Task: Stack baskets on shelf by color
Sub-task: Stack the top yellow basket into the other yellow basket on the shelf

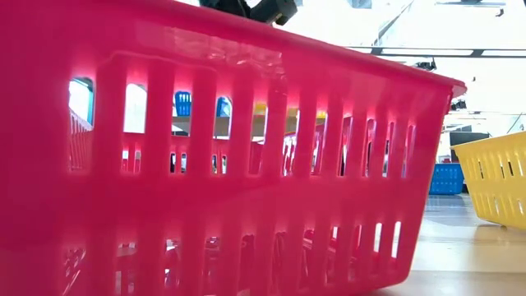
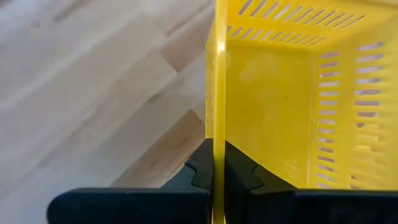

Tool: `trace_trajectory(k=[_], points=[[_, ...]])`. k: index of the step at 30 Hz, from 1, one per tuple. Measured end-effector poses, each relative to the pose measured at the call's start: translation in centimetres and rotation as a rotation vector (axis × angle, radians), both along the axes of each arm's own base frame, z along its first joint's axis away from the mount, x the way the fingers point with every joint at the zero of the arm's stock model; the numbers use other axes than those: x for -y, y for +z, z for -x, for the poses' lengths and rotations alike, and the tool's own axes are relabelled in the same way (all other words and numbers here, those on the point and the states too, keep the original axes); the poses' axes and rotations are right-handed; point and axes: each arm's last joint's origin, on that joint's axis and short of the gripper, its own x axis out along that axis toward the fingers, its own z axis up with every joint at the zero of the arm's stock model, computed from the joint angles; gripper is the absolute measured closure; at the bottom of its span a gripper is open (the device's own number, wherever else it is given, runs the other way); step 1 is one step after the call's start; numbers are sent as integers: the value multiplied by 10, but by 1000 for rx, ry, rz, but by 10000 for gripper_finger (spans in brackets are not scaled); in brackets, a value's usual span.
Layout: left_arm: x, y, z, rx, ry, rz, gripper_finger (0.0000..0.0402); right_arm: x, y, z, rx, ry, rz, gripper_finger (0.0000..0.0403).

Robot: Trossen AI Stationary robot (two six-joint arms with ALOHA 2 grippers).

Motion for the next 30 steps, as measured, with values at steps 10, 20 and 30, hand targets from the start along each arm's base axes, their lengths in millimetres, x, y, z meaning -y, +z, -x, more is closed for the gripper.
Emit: trace_trajectory(k=[10,20,30], points=[[-21,42,5,27,100,-60,401,-6,0,1,13,58,56,339],[-24,81,2,172,191,-79,401,-3,2,-2,49,-54,110,288],[-24,84,2,198,233,-34,401,-4,-15,-15,-15,-109,133,279]])
